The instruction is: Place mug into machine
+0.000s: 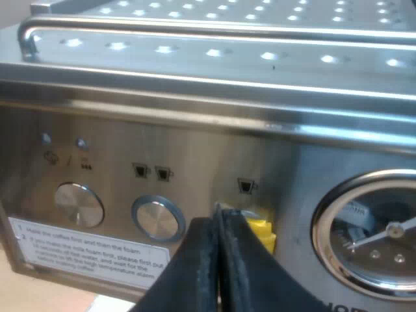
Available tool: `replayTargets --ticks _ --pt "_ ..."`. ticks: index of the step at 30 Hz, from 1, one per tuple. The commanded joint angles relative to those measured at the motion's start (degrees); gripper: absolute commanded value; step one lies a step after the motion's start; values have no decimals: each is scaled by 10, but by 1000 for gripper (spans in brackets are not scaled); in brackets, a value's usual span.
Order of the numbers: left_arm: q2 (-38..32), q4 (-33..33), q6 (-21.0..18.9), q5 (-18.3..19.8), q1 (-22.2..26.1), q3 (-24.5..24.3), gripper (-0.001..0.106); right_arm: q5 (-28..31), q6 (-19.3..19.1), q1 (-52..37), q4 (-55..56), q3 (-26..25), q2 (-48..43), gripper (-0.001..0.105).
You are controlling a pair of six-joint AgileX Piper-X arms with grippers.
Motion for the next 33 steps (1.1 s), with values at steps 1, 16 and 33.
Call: replayTargets --ticks 1,16,33 --pt "-3 1 -6 2 -3 -6 74 4 -10 -19 3 -5 1 0" --pt "-3 1 -2 -16 -3 -8 74 -1 -6 72 45 -5 -20 55" --pt "78 66 -20 -35 13 -148 74 -12 33 37 313 -5 -185 56"
